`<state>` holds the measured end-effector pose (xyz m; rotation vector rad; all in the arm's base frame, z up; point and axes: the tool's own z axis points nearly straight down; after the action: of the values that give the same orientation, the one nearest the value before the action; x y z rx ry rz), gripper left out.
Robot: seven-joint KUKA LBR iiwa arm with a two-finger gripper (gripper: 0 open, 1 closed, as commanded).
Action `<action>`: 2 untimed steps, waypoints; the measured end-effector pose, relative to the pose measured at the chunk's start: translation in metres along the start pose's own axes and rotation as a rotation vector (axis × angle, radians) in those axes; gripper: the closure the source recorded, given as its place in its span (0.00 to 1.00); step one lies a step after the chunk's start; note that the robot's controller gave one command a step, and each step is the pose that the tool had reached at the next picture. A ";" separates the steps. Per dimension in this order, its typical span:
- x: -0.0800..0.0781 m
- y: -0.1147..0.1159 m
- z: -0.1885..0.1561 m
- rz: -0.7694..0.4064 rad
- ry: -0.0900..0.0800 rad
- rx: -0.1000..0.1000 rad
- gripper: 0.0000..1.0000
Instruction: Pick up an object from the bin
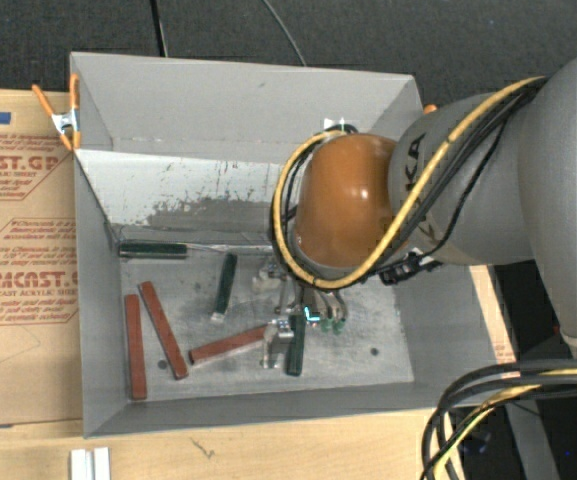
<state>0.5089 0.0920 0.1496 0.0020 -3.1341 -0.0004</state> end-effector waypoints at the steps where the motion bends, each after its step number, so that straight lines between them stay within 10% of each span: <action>1: -0.002 0.000 -0.004 0.001 -0.007 -0.001 0.00; 2: 0.016 0.011 0.067 -0.034 -0.012 -0.001 0.00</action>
Offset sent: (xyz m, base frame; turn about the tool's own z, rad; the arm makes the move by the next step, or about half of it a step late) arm -0.0202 0.0118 -0.0796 -0.0399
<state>0.4927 0.1026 0.0823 0.0556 -3.1455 -0.0028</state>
